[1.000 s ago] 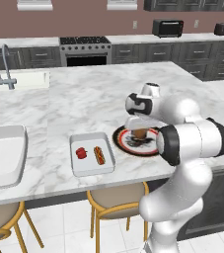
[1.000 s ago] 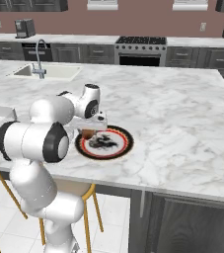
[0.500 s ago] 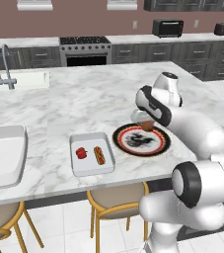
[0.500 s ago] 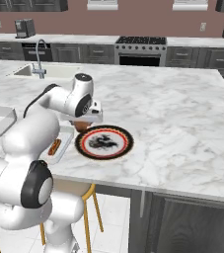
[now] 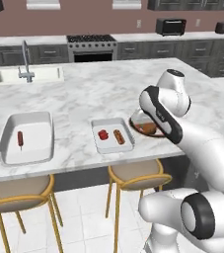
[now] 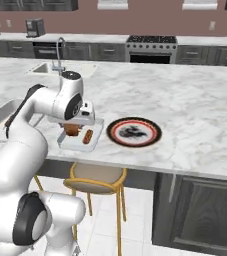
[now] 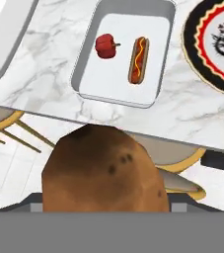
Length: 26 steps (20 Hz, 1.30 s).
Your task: Place one cooked food and one vegetable from the large plate to each tupperware container.
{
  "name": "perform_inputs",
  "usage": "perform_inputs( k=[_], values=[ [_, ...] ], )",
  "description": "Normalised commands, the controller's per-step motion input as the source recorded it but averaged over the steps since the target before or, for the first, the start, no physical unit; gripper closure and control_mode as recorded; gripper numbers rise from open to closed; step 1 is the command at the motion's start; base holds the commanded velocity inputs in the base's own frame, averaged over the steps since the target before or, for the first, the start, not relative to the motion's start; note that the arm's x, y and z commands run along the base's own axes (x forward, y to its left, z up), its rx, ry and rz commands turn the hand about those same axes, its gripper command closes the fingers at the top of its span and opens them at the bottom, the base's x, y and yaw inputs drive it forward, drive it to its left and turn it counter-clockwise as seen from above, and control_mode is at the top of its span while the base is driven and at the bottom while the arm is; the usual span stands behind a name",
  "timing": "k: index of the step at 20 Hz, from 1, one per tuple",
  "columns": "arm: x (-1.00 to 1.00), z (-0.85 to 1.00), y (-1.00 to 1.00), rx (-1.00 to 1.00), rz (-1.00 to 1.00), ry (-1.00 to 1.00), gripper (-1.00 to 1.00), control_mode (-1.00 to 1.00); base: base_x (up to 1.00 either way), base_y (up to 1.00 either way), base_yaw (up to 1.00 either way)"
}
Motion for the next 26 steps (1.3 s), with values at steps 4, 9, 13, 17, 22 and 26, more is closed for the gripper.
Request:
perform_inputs(
  k=[4, 9, 13, 17, 22, 26],
  values=[
    [0.0, 0.0, 0.0, 0.0, 0.0, 0.0, 1.0, 1.0, -0.49, 1.0, -0.02],
    [0.0, 0.0, 0.0, 0.0, 0.0, 0.0, 1.0, 1.0, 0.04, 1.0, -0.03],
    [0.0, 0.0, 0.0, 0.0, 0.0, 0.0, 1.0, 1.0, 0.54, 1.0, 0.0],
    [0.0, 0.0, 0.0, 0.0, 0.0, 0.0, 1.0, 1.0, 0.6, 0.97, -0.01],
    [0.0, 0.0, 0.0, 0.0, 0.0, 0.0, 1.0, 1.0, 0.91, -0.04, 0.0],
    [0.0, 0.0, 0.0, 0.0, 0.0, 0.0, 1.0, 1.0, 0.81, -0.48, 0.0]
  ],
)
